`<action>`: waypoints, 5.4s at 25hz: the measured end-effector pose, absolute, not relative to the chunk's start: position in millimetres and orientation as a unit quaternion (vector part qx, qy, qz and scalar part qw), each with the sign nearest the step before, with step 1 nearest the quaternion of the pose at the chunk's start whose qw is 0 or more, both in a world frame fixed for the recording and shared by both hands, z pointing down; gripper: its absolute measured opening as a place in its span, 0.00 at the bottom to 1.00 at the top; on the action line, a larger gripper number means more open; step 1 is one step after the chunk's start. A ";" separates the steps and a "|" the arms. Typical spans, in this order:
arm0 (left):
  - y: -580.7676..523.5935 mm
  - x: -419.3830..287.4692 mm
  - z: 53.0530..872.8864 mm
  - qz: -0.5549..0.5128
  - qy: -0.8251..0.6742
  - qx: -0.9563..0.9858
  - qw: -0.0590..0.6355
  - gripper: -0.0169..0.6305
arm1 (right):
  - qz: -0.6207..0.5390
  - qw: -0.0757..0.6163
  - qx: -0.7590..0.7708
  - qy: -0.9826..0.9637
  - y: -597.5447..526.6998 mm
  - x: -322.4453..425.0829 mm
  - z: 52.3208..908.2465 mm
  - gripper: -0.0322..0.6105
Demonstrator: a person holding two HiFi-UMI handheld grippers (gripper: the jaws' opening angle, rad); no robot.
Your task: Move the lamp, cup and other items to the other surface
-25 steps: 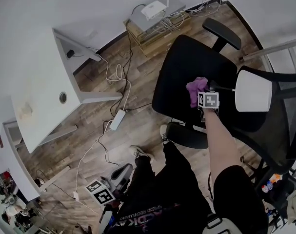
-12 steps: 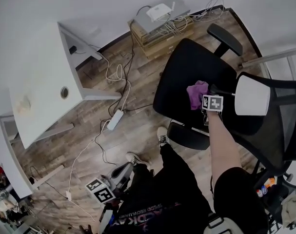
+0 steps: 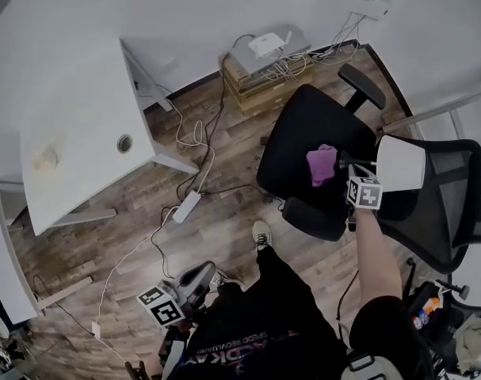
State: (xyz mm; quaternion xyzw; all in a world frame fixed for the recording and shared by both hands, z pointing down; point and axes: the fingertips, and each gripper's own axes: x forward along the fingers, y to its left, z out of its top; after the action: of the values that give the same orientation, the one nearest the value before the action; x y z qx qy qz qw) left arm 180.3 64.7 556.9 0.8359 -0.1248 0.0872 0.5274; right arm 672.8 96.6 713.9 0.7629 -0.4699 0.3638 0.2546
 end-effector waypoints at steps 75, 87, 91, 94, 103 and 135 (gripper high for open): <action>121.1 -133.0 494.6 -0.078 -0.238 0.860 0.445 0.02 | 0.283 0.102 0.246 -0.921 132.9 -95.6 499.5 0.06; 126.6 -120.6 486.9 -0.082 -0.213 0.873 0.432 0.02 | 0.281 0.093 0.259 -0.919 135.7 -85.0 495.3 0.06; 128.3 -119.7 486.3 -0.081 -0.216 0.869 0.438 0.02 | 0.281 0.090 0.259 -0.920 138.7 -82.4 495.1 0.06; 130.1 -119.4 487.1 -0.091 -0.213 0.867 0.442 0.02 | 0.280 0.084 0.258 -0.921 140.7 -81.8 493.3 0.06; 129.4 -118.6 487.9 -0.087 -0.214 0.864 0.447 0.02 | 0.280 0.077 0.272 -0.917 140.2 -76.2 491.3 0.06; 129.5 -152.5 498.7 -0.117 -0.234 0.846 0.465 0.02 | 0.321 0.066 0.278 -0.903 129.2 -91.0 500.4 0.06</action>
State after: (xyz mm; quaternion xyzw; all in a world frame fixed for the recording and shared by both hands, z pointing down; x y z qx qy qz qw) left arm -152.5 129.5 498.7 0.8459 -0.2340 -0.1169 0.4647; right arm -91.0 129.2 500.4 0.2779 -0.9030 0.3210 0.0665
